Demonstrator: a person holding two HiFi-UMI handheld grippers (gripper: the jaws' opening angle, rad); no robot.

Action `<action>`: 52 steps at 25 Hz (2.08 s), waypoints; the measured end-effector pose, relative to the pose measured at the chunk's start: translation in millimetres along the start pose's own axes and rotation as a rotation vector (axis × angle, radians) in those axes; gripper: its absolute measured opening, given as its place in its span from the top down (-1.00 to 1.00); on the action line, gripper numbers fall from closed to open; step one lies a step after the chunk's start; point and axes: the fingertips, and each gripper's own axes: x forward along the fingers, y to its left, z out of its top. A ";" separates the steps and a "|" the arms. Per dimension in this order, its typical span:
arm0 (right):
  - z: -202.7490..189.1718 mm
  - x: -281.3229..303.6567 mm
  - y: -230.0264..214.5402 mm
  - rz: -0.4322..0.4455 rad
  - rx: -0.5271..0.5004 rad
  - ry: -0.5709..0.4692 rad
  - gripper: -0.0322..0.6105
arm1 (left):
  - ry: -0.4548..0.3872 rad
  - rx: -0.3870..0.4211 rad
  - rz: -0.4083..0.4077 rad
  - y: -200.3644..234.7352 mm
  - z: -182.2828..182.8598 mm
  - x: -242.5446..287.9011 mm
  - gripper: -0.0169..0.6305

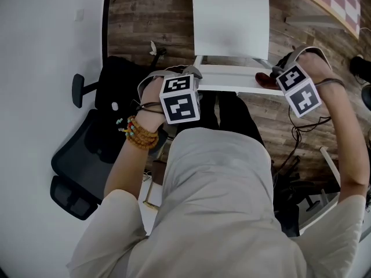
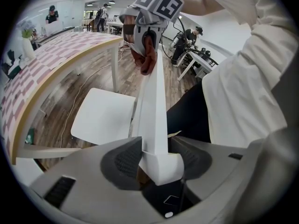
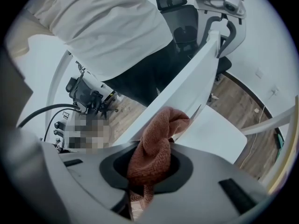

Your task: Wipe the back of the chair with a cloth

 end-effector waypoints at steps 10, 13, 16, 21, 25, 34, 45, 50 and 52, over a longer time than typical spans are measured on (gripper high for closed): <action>-15.0 16.4 5.7 0.033 0.020 0.016 0.66 | 0.001 -0.006 0.001 -0.2 -1.0 0.3 0.24; -17.2 25.9 -0.7 0.043 0.018 0.018 0.66 | 0.000 -0.007 0.001 0.5 -0.9 0.8 0.24; -20.5 37.1 -7.3 0.051 0.023 0.016 0.66 | 0.002 -0.006 0.001 0.8 -1.3 0.6 0.24; -27.0 57.3 -15.5 0.078 0.032 0.009 0.66 | 0.007 -0.001 0.005 0.8 -1.7 0.8 0.24; -32.8 75.8 -20.2 0.105 0.026 0.007 0.66 | 0.002 -0.008 0.001 -0.2 2.0 0.8 0.24; -45.1 103.9 -34.9 0.129 0.023 0.020 0.66 | -0.002 -0.004 -0.002 0.1 5.5 1.8 0.24; -55.8 142.1 -55.8 0.148 0.091 0.014 0.66 | -0.026 -0.017 0.025 4.6 5.0 3.7 0.24; -63.2 139.4 -74.0 0.032 0.201 0.020 0.66 | -0.015 -0.019 0.083 9.6 2.1 9.0 0.24; -68.1 123.5 -87.6 -0.087 0.307 0.004 0.66 | -0.035 -0.048 0.098 9.8 -1.9 6.3 0.24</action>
